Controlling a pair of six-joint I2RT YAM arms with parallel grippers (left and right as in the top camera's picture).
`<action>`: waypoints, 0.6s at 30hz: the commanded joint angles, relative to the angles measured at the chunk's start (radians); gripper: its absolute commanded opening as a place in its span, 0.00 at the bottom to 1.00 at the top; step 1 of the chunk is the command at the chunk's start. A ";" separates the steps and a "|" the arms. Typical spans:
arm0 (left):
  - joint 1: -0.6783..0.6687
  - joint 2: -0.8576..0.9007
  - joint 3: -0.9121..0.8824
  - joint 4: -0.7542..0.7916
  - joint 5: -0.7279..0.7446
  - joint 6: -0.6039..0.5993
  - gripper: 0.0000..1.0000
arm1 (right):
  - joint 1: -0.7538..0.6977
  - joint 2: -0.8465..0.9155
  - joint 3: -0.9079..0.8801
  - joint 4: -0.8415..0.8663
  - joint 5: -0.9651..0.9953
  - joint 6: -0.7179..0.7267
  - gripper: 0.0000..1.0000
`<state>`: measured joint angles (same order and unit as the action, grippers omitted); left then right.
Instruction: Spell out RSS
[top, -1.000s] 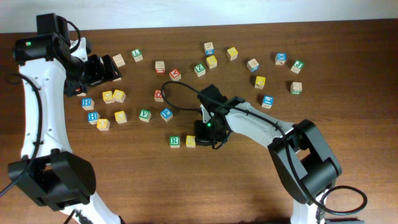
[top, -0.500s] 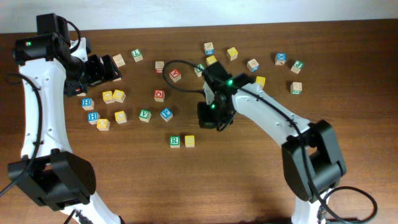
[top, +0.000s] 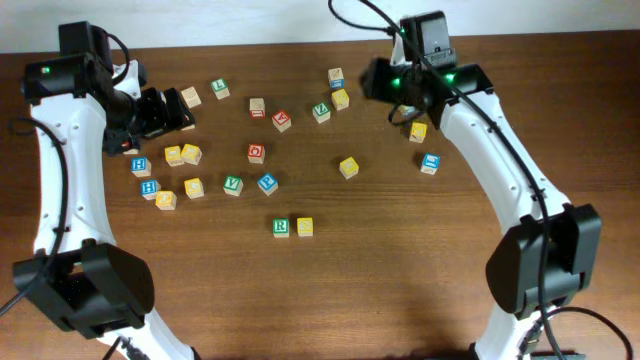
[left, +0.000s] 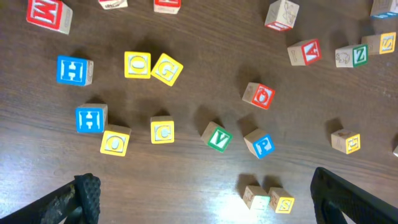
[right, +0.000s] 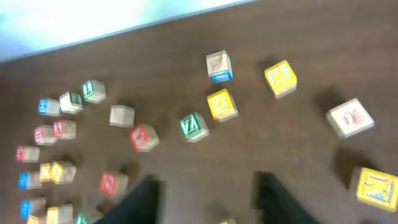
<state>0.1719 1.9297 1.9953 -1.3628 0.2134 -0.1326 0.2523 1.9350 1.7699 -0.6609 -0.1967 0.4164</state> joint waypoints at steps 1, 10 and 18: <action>0.008 -0.022 0.014 0.000 0.007 -0.010 0.99 | 0.033 0.122 0.013 0.103 0.025 -0.002 0.68; 0.008 -0.022 0.014 0.000 0.007 -0.009 0.99 | 0.079 0.324 0.014 0.338 0.127 -0.202 0.70; 0.008 -0.022 0.014 0.000 0.007 -0.010 0.99 | 0.108 0.423 0.014 0.465 0.195 -0.171 0.62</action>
<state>0.1719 1.9297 1.9953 -1.3655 0.2134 -0.1326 0.3569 2.3169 1.7767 -0.2043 -0.0261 0.2409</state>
